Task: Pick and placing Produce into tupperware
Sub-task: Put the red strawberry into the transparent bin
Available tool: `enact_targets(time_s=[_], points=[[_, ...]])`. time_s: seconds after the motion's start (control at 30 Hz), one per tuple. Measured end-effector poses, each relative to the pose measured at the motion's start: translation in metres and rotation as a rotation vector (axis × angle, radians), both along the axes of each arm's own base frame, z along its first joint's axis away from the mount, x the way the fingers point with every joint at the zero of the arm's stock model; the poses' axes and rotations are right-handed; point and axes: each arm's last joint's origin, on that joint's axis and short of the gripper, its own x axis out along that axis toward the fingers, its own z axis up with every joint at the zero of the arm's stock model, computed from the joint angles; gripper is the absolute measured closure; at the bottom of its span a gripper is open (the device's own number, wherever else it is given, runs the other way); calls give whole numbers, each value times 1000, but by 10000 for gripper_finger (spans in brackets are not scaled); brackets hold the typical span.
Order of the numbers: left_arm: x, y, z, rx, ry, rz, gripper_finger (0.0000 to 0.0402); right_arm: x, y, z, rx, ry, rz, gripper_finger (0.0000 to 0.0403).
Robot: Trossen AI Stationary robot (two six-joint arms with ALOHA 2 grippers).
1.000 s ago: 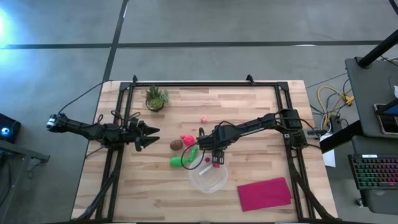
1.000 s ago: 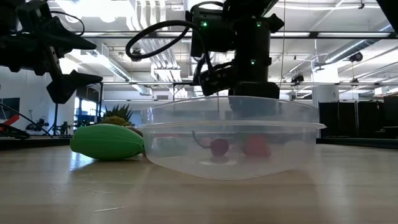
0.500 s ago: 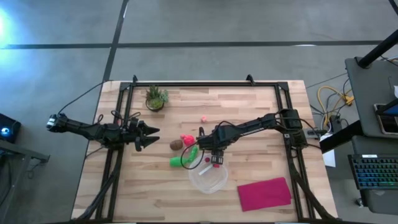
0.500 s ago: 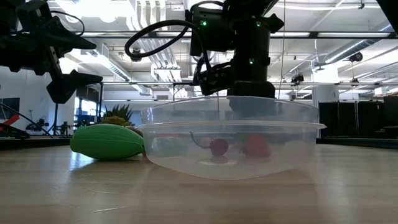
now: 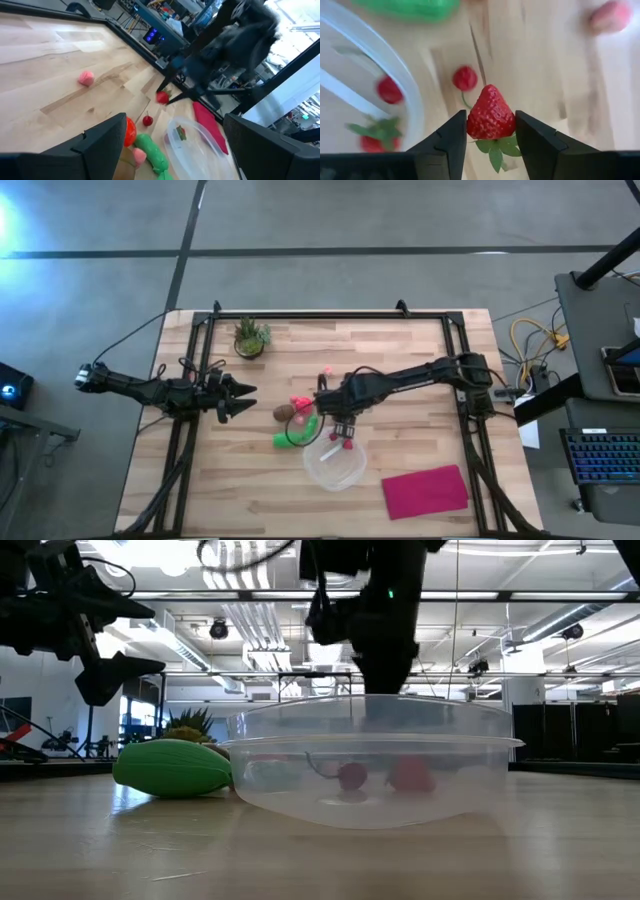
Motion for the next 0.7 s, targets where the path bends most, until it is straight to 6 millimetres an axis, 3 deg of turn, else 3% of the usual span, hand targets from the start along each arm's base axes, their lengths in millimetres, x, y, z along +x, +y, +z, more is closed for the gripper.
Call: enact_targets(time_s=[0.1,0.2,0.47,0.7], points=[[0,0,0,0,0,0,81,0,7,21,50,-71,3,251],[0,0,0,0,1,0,81,0,19,29,158,-88,23,246],[0,0,0,1,3,-1,81,8,52,12,218,-100,13,249],[0,0,0,0,1,0,81,12,58,1,213,-82,9,234]])
